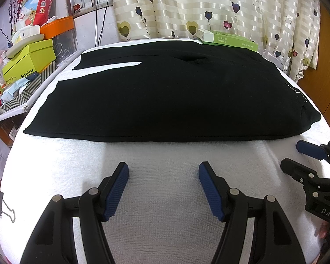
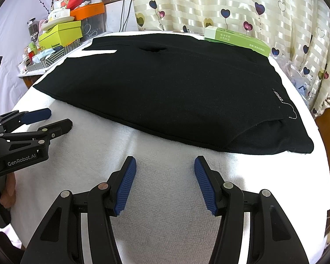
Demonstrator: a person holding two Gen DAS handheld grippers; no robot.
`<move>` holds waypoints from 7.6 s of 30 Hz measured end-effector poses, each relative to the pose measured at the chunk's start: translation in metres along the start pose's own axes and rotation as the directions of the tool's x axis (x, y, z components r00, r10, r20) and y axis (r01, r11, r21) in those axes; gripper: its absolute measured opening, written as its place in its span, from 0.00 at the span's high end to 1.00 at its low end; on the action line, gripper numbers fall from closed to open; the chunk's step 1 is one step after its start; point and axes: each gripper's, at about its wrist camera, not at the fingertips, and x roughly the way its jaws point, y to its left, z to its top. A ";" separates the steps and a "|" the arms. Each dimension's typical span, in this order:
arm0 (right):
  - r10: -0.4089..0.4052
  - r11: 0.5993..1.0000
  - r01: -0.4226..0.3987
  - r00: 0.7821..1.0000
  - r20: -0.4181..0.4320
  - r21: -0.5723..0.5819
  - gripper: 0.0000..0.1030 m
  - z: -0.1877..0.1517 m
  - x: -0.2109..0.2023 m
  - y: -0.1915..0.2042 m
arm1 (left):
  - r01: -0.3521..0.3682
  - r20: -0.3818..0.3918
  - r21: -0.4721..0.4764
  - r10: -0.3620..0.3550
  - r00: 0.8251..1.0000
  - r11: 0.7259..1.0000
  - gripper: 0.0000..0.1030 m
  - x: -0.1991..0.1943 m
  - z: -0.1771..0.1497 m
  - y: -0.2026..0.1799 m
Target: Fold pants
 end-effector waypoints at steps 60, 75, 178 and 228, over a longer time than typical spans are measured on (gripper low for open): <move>0.002 1.000 -0.002 1.000 0.000 0.001 0.45 0.000 0.000 0.001 | -0.001 0.000 0.001 0.001 1.000 1.000 0.33 0.000 0.000 0.000; 0.001 1.000 -0.001 1.000 0.000 -0.001 0.45 0.000 0.000 0.000 | -0.001 0.000 0.001 0.001 1.000 1.000 0.33 0.000 0.000 0.000; 0.214 0.924 -0.241 0.969 -0.123 -0.297 0.45 0.319 0.248 -0.081 | 0.084 -0.013 0.194 -0.083 0.996 0.977 0.31 0.226 0.276 0.141; 0.278 0.934 -0.262 0.960 0.036 -0.241 0.71 0.054 0.023 -0.036 | 0.209 0.122 -0.123 -0.194 0.973 0.970 0.91 0.006 0.049 0.124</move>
